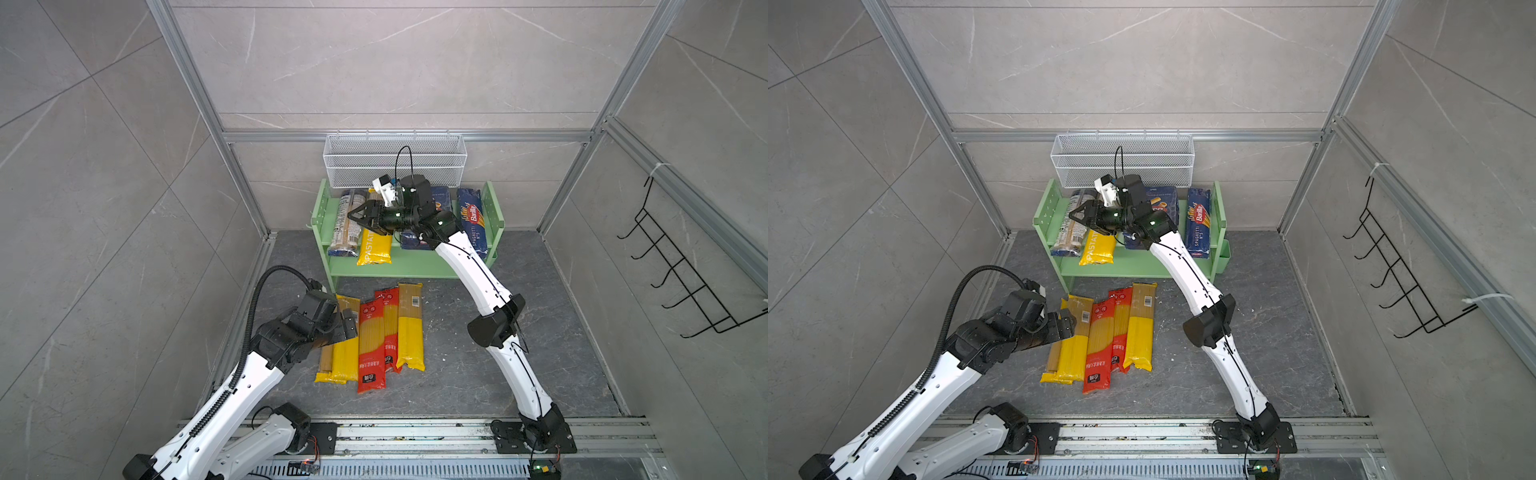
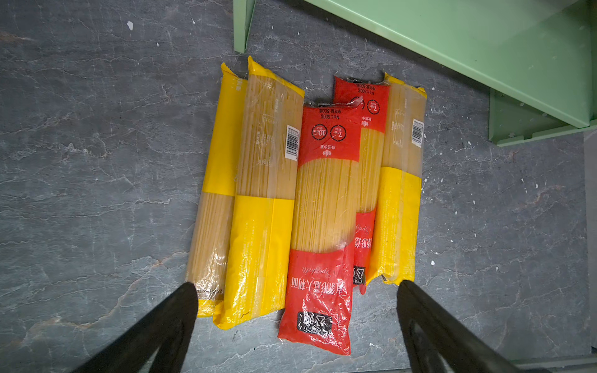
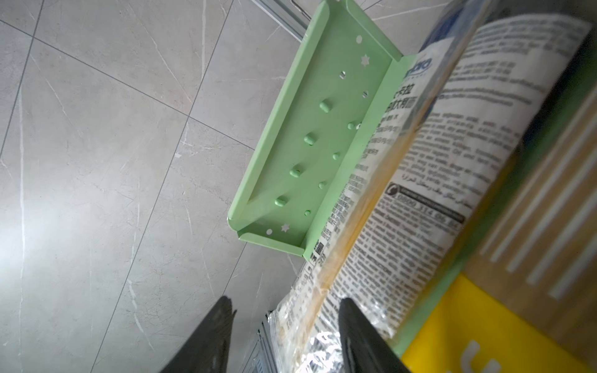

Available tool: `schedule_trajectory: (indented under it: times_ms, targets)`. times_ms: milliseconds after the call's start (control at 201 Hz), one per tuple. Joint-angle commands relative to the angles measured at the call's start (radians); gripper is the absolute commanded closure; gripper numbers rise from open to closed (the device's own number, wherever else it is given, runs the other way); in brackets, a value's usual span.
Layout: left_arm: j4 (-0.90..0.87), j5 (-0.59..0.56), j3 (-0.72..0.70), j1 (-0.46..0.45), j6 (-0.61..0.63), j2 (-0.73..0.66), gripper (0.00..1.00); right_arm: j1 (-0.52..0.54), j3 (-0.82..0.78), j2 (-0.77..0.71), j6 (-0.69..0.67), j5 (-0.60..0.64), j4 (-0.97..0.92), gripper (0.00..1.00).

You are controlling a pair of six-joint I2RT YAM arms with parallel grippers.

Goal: Arrange pasta packages on shelves
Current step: Place the pasta bag on the shelf.

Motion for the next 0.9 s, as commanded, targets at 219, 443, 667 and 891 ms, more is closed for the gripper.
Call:
schedule_trajectory:
  times_ms: [219,443,667,891]
  targets:
    - [-0.018,-0.022,0.003,0.006,-0.02,-0.047,0.01,0.073,-0.035,-0.183,-0.174,0.022,-0.221,0.44]
    - [-0.034,-0.006,-0.043,0.006,-0.049,-0.101,0.01,0.157,-0.456,-0.468,-0.313,0.173,-0.269,0.45]
    - [-0.014,0.043,-0.136,0.006,-0.105,-0.167,0.01,0.184,-1.092,-0.87,-0.282,0.268,-0.069,0.45]
    - [0.051,0.109,-0.185,0.003,-0.138,-0.145,0.02,0.189,-1.469,-1.106,-0.247,0.322,-0.016,0.45]
